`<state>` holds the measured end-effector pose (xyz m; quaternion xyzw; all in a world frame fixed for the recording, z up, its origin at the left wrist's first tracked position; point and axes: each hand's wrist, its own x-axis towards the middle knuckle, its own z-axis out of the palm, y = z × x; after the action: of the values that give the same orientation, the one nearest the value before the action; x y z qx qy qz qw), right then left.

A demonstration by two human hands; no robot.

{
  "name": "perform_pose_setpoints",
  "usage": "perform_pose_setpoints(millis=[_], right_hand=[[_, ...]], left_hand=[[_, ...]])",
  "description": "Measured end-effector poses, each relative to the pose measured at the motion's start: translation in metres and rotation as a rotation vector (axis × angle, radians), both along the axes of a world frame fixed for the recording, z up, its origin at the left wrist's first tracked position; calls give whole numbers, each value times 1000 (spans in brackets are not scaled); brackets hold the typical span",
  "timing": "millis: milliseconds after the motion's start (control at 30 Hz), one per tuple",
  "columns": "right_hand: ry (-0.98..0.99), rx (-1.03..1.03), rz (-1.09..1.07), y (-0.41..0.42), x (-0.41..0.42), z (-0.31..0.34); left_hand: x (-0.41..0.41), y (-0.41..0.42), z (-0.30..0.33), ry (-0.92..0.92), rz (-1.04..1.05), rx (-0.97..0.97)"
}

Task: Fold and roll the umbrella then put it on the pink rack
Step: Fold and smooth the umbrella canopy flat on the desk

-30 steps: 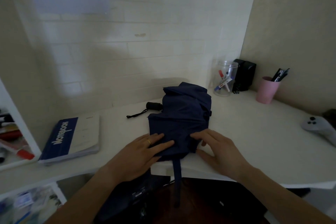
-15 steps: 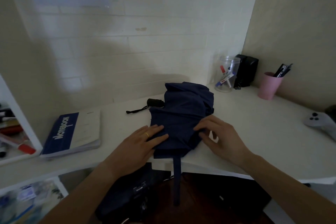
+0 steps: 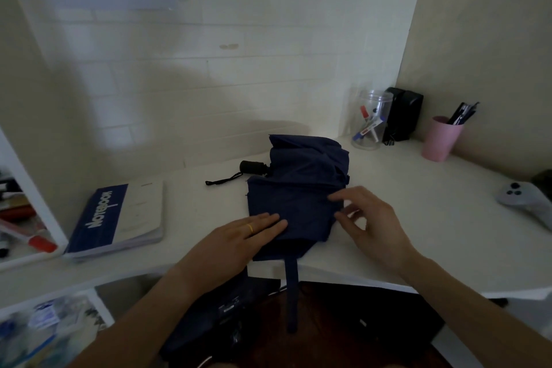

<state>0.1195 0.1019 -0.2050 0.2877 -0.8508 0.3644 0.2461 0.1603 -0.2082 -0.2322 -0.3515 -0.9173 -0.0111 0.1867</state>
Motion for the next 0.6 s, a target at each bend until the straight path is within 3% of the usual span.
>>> perform_pose_setpoints(millis=[100,167,600], right_hand=[[-282,-263,-87,-6,17,-4],[-451,-258,-53,-12,23,-9],[-112,42,80,-13,33,-12]], left_hand=[[0,1,1,4,-10,-18],[0,1,1,10,-12,-35],[11,-5,4,114,-75,-54]])
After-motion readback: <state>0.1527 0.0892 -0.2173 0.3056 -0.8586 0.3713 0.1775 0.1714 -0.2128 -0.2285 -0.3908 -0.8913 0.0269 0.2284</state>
